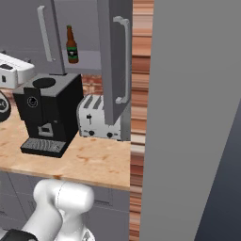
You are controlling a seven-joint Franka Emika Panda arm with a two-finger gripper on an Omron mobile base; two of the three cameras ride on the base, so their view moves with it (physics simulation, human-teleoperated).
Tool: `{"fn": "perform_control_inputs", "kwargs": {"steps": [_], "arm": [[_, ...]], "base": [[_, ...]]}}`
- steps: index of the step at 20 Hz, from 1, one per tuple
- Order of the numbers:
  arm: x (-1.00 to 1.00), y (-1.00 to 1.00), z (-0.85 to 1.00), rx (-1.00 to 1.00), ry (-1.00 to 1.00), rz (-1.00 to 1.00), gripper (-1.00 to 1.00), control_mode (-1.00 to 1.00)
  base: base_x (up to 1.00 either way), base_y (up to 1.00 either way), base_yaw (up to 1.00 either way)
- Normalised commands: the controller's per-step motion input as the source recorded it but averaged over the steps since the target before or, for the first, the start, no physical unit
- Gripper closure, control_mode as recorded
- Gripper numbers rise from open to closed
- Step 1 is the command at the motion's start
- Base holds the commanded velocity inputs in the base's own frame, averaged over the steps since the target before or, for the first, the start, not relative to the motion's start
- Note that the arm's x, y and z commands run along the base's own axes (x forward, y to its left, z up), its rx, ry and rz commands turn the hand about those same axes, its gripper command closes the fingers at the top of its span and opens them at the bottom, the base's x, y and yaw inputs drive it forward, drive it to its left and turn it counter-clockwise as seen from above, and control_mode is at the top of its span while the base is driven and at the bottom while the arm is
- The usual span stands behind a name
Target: Open the cabinet directly in front. Then move the beer and the mug to the dining counter with the candle on it.
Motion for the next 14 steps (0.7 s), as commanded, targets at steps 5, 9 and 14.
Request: {"fn": "perform_control_inputs", "kwargs": {"steps": [5,9,14], "arm": [[0.01,0.08,0.0,0.03,0.01,0.07,-1.0,-1.0],[0.25,0.0,0.0,0.0,0.0,0.0,-1.0,-1.0],[0.39,0.01,0.0,-0.03,0.03,0.0,-1.0,-1.0]], "base": [[0.0,0.0,0.0],[0.0,0.0,0.0],[0.0,0.0,0.0]]}}
